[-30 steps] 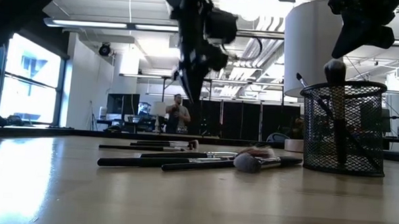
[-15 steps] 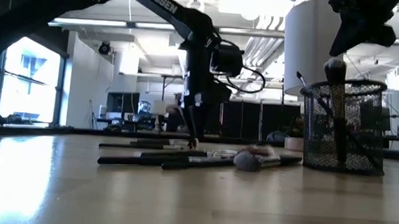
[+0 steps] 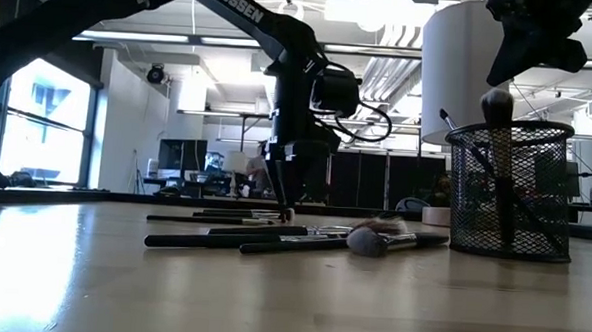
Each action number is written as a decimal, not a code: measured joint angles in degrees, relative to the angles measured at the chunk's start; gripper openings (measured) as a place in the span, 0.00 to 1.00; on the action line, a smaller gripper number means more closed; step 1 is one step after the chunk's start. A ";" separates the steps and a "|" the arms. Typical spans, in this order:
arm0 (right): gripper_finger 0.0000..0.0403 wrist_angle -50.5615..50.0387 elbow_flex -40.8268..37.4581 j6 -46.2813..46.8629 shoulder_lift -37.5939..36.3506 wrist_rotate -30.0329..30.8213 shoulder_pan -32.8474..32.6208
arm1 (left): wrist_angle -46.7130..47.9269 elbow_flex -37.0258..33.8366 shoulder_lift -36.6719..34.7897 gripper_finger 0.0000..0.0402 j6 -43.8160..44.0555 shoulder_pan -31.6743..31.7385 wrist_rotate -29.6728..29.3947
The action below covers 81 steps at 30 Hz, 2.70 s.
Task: Put items in baskets/containers
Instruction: Put the blush brush into the mesh organizer
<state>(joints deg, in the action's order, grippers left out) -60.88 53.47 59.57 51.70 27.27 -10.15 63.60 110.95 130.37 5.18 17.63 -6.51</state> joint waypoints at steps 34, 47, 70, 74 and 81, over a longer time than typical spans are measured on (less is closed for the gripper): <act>0.00 2.47 0.00 -1.36 0.02 -2.25 0.00 | -2.16 -1.74 3.14 0.04 4.38 -3.69 1.80; 0.00 2.29 0.00 -3.19 0.04 -2.62 0.00 | 8.12 9.94 1.59 0.01 8.22 -6.80 -0.98; 0.00 1.79 0.00 -6.09 0.04 -5.40 -0.93 | -13.01 -25.96 -20.22 0.04 24.04 -8.33 0.22; 0.00 1.83 0.00 -6.60 0.04 -4.26 -1.61 | -12.73 -26.33 -19.39 0.12 25.91 -8.31 4.39; 0.00 2.03 0.00 -7.13 0.04 -3.37 -1.92 | -11.42 -26.31 -19.62 0.19 28.21 -8.31 6.18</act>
<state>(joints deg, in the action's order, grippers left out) -58.85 53.47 52.45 51.75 23.90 -12.08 52.18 84.64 110.74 33.39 9.32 -0.34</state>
